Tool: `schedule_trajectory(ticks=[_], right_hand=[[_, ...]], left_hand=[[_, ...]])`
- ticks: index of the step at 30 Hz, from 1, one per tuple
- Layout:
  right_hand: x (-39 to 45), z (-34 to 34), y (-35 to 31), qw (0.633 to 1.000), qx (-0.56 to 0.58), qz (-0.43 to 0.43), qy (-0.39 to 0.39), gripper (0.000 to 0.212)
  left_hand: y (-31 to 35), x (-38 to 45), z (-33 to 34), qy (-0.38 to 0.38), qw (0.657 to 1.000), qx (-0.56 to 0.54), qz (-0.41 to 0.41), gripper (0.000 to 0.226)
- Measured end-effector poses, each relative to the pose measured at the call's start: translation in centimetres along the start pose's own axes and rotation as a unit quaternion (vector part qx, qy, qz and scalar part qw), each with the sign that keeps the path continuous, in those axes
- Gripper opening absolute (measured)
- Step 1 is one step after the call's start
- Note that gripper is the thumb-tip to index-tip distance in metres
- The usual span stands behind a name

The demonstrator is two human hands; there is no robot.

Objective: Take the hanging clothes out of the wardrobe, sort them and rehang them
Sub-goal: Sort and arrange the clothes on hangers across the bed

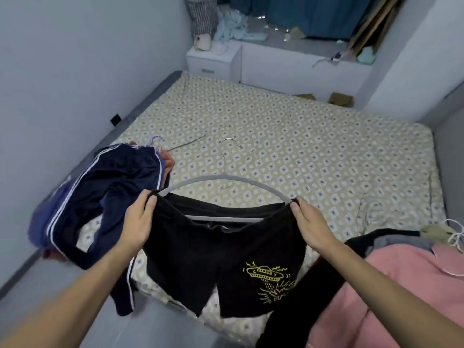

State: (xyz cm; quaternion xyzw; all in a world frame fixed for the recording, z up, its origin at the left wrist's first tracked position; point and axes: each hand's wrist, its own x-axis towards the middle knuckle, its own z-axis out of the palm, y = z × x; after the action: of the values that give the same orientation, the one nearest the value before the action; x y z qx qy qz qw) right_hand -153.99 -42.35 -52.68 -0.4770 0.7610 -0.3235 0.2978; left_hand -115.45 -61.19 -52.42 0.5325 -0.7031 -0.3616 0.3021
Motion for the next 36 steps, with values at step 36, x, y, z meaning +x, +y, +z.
schedule_trajectory(ticks=[36], right_hand=[[-13.5, 21.9, -36.1, 0.986, 0.09, -0.14, 0.009, 0.034]], left_hand=[[-8.9, -16.2, -42.3, 0.17, 0.985, -0.001, 0.023, 0.026]])
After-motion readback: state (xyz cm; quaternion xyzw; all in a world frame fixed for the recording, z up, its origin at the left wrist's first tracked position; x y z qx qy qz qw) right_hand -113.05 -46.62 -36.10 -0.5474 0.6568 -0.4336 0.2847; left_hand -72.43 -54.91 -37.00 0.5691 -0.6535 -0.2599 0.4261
